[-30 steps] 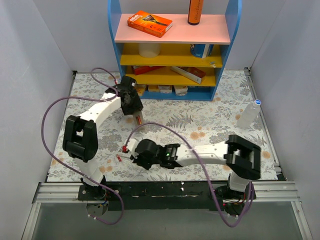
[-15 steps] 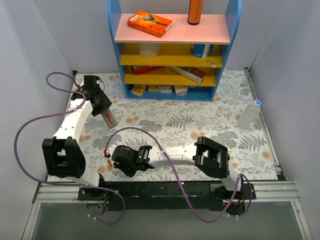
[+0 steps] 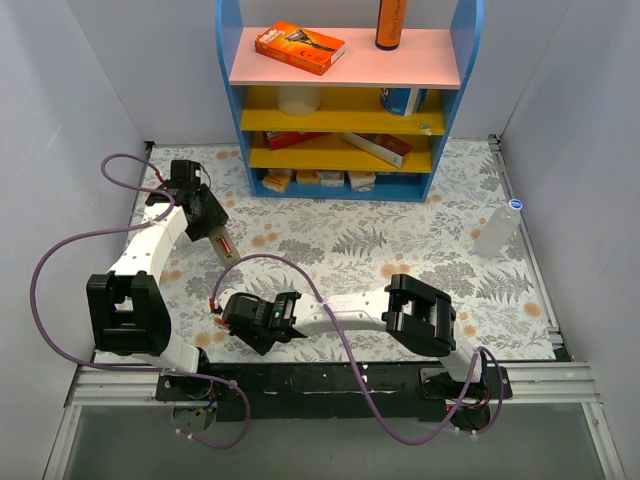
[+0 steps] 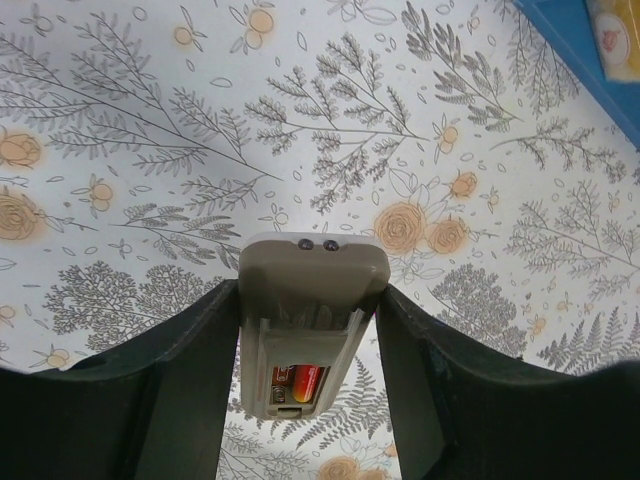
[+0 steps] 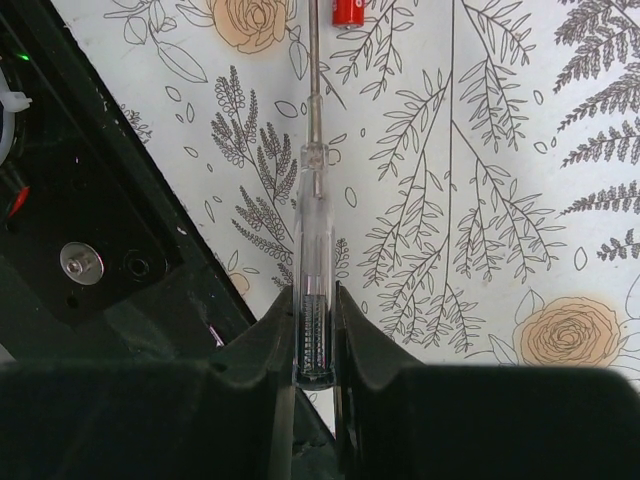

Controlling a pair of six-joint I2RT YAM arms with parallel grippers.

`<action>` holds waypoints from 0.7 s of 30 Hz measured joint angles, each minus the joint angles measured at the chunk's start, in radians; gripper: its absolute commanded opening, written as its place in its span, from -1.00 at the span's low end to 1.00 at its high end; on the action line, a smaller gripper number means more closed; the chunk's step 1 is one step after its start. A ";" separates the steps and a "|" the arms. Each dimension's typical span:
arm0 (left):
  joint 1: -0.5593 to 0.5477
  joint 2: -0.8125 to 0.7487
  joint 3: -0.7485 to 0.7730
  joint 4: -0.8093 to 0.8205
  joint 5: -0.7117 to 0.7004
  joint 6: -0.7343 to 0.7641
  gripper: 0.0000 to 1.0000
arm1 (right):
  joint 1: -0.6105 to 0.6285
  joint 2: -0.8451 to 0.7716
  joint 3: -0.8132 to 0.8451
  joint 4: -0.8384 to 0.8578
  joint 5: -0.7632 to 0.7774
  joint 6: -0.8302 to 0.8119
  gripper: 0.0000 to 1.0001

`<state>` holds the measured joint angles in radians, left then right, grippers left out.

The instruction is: Unload the batteries from the remote control

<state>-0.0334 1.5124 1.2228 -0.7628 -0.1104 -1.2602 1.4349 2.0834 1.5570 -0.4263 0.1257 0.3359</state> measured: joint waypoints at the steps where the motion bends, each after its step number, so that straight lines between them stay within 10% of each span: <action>1: 0.000 -0.001 -0.007 0.006 0.011 0.002 -1.00 | 0.000 -0.001 -0.002 0.002 0.001 0.000 -0.97; 21: -0.016 -0.021 -0.345 0.194 0.360 -0.192 -0.91 | -0.132 -0.438 -0.462 0.135 0.059 0.030 -0.97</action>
<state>-0.0498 1.4918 0.8780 -0.5690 0.2493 -1.4521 1.3025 1.6459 1.0954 -0.2913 0.1848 0.3660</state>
